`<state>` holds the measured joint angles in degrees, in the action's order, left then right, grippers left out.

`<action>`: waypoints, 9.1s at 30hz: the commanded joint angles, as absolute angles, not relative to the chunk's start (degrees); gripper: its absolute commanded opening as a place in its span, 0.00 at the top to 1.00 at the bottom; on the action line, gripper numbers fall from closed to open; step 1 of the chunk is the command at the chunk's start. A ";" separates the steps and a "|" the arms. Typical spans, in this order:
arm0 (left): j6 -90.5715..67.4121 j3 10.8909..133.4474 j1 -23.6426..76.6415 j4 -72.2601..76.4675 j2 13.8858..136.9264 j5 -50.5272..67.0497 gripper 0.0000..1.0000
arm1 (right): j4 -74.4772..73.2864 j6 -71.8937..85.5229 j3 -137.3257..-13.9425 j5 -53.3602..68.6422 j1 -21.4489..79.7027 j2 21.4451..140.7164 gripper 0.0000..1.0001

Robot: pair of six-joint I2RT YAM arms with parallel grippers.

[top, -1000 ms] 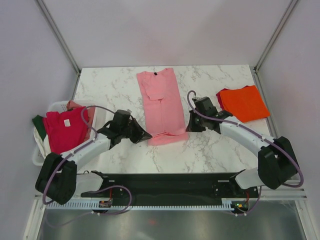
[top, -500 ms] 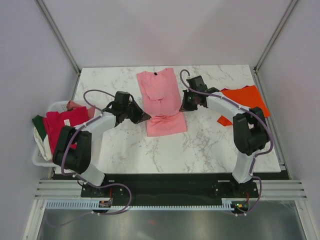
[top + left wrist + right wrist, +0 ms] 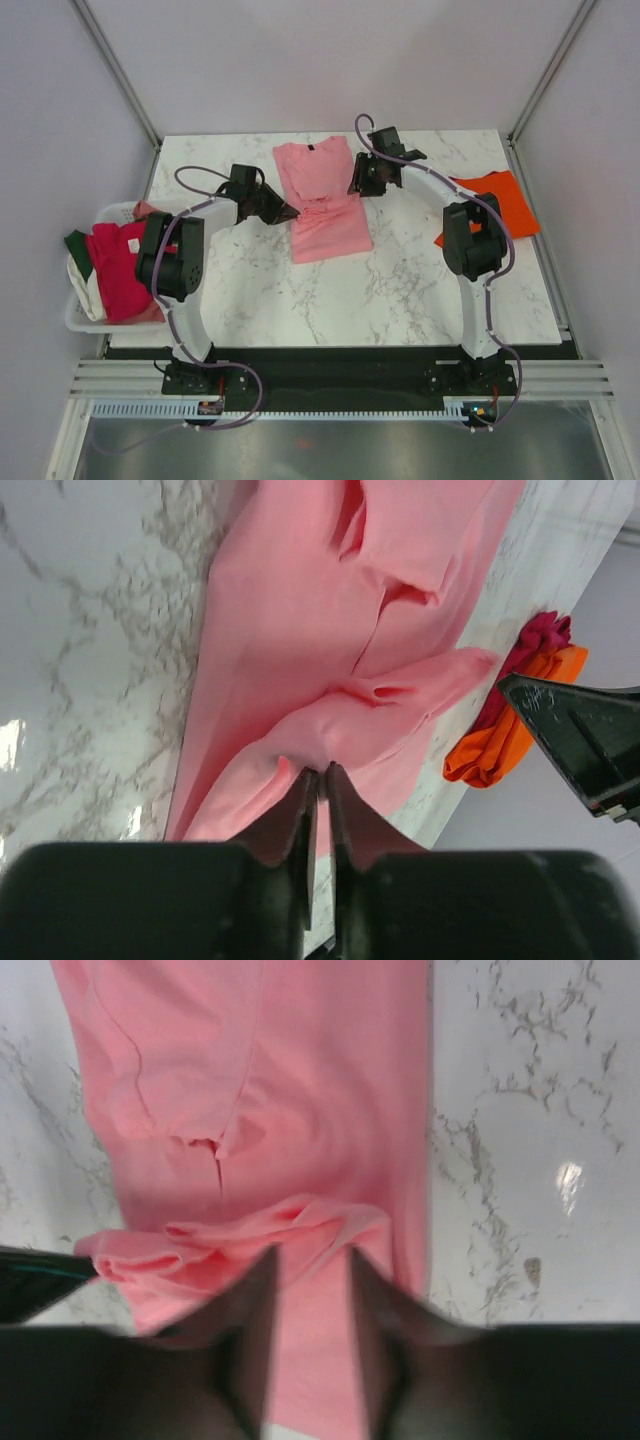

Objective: Fold and stack the t-shirts
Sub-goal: Fold the tshirt

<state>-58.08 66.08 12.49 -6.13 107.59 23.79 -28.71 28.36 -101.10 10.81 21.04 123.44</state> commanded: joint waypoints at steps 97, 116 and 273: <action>-34.72 58.70 17.23 -23.38 90.69 12.82 0.53 | -18.11 27.42 -64.85 8.79 25.40 99.21 0.63; -33.75 71.37 17.23 -21.18 107.93 13.27 0.61 | -18.54 26.28 -72.86 4.48 25.05 109.95 0.64; -37.44 37.97 19.42 -8.26 86.13 20.22 0.50 | -6.15 37.27 -42.19 17.23 28.92 91.93 1.00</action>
